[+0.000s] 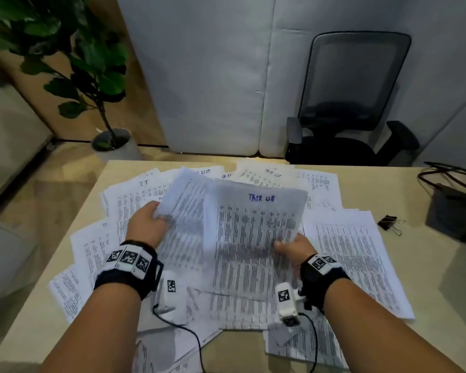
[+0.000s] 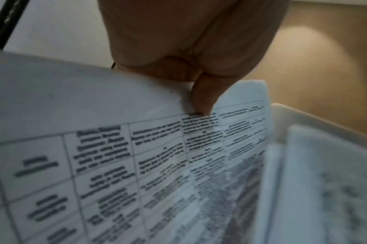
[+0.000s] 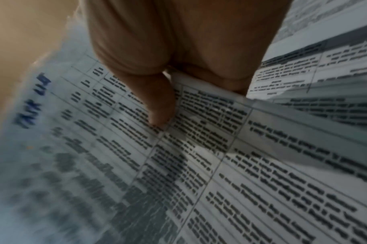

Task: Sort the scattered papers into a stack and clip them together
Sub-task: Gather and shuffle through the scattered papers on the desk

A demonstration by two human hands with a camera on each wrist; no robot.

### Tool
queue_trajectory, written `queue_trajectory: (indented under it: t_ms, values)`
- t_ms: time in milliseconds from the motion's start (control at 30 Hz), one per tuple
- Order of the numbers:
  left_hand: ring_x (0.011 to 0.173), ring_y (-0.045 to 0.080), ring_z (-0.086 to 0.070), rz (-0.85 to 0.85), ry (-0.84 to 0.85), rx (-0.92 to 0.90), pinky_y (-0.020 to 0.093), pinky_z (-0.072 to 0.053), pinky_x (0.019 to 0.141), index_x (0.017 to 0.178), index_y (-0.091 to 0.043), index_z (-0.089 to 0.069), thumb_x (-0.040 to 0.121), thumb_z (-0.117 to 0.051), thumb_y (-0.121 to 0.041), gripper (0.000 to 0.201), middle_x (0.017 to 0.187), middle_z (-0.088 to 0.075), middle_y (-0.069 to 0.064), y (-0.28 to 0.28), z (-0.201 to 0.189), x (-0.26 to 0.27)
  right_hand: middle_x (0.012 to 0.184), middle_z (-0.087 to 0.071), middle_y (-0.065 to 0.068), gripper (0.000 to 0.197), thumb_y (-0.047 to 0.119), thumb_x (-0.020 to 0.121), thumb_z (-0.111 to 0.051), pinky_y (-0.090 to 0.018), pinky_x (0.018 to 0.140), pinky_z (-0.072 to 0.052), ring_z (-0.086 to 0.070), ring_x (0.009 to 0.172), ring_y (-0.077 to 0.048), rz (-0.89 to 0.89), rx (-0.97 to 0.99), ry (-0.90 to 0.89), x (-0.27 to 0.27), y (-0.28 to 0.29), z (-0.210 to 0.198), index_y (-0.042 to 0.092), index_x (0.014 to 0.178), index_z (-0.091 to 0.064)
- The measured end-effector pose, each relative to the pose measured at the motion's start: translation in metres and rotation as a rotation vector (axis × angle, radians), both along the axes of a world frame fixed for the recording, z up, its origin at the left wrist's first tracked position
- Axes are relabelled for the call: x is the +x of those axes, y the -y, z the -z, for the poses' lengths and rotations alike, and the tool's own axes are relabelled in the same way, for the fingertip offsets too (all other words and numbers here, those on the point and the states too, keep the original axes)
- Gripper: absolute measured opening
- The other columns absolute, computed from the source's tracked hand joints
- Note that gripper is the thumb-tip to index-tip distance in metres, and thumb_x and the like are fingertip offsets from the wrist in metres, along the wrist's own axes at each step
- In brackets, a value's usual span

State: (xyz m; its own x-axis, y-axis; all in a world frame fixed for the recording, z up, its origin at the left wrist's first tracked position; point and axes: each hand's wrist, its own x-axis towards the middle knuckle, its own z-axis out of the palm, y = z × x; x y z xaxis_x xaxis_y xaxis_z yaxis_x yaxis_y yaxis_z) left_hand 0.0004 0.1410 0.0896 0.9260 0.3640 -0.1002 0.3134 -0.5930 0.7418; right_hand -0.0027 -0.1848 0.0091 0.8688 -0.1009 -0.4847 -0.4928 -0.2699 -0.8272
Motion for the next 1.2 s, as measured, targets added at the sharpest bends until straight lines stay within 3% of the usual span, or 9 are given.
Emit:
queue_trajectory:
  t_ms: [133,233,367,467,600,700,833,1000,1200]
  values:
    - [0.093,0.025,-0.062,-0.004,0.016,-0.392,0.033,-0.048,0.080,0.104,-0.018,-0.064,0.093,-0.049,-0.001,0.025,0.102,-0.068,0.005,0.007,0.007,0.000,0.095,-0.070,-0.018,0.021,-0.007,0.085,-0.059,-0.042,0.076,-0.055,-0.066,0.082,-0.031,0.130,0.390,-0.017,0.002,-0.008,-0.017,0.000,0.105,-0.063]
    - [0.106,0.024,-0.064,0.046,-0.083,-0.574,0.043,-0.046,0.096,0.114,-0.018,-0.063,0.095,-0.049,-0.008,0.025,0.114,-0.069,0.005,0.018,0.027,-0.002,0.089,-0.068,-0.016,0.021,-0.005,0.087,-0.058,-0.039,0.067,-0.053,-0.064,0.077,-0.030,0.115,0.419,0.004,0.005,-0.010,-0.023,-0.001,0.107,-0.062]
    - [0.103,0.030,-0.063,0.037,-0.223,-0.717,0.051,-0.047,0.097,0.122,-0.009,-0.058,0.098,-0.048,-0.022,0.029,0.112,-0.067,0.009,0.049,0.061,0.002,0.104,-0.069,-0.011,0.028,0.003,0.080,-0.070,-0.042,0.089,-0.051,-0.066,0.096,-0.029,0.119,0.200,0.115,0.006,0.000,-0.019,0.012,0.105,-0.063]
    - [0.086,0.026,-0.060,-0.026,-0.321,-0.687,0.040,-0.056,0.074,0.119,-0.011,-0.060,0.099,-0.051,-0.022,0.025,0.101,-0.065,0.007,0.071,0.079,0.010,0.100,-0.067,-0.010,0.021,0.009,0.082,-0.067,-0.036,0.085,-0.051,-0.064,0.093,-0.027,0.111,-0.081,0.077,0.007,0.018,-0.014,0.010,0.101,-0.059]
    - [0.114,0.033,-0.057,-0.018,-0.447,-0.199,0.044,-0.049,0.099,0.138,-0.009,-0.046,0.090,-0.060,-0.026,0.052,0.133,-0.055,0.014,0.080,0.098,0.024,0.098,-0.067,-0.020,0.017,0.004,0.083,-0.062,-0.033,0.075,-0.053,-0.064,0.083,-0.027,0.193,-0.252,-0.052,0.005,0.045,0.001,-0.001,0.099,-0.063]
    - [0.126,0.036,-0.047,0.043,-0.600,0.099,0.038,-0.042,0.099,0.139,-0.004,-0.041,0.089,-0.059,-0.042,0.066,0.142,-0.043,0.019,0.088,0.102,0.035,0.095,-0.068,-0.018,0.018,0.005,0.081,-0.062,-0.033,0.072,-0.055,-0.064,0.081,-0.028,0.202,-0.312,-0.118,0.000,0.060,0.013,0.002,0.098,-0.064]
    - [0.096,0.034,-0.052,0.116,-0.688,0.278,0.035,-0.042,0.078,0.122,-0.008,-0.056,0.081,-0.055,-0.060,0.065,0.125,-0.053,0.017,0.098,0.114,0.048,0.079,-0.065,-0.008,0.020,0.002,0.080,-0.062,-0.034,0.073,-0.057,-0.064,0.078,-0.026,0.199,-0.305,-0.180,-0.007,0.067,0.024,0.003,0.099,-0.065]
    - [0.074,0.023,-0.055,-0.017,-0.417,0.023,0.032,-0.045,0.071,0.105,-0.007,-0.057,0.088,-0.058,-0.013,0.018,0.100,-0.059,0.013,0.112,0.116,0.048,0.083,-0.064,-0.004,0.011,0.003,0.082,-0.064,-0.031,0.077,-0.053,-0.064,0.084,-0.025,0.164,-0.197,-0.125,-0.005,0.068,0.006,0.007,0.093,-0.062]
    - [0.080,0.027,-0.055,-0.031,-0.180,-0.042,0.032,-0.044,0.075,0.098,-0.010,-0.059,0.090,-0.041,0.002,0.022,0.089,-0.061,0.011,0.109,0.114,0.046,0.108,-0.066,-0.015,0.039,0.021,0.083,-0.069,-0.041,0.088,-0.053,-0.063,0.102,-0.031,0.216,-0.095,-0.047,0.023,0.076,0.000,0.001,0.115,-0.058]
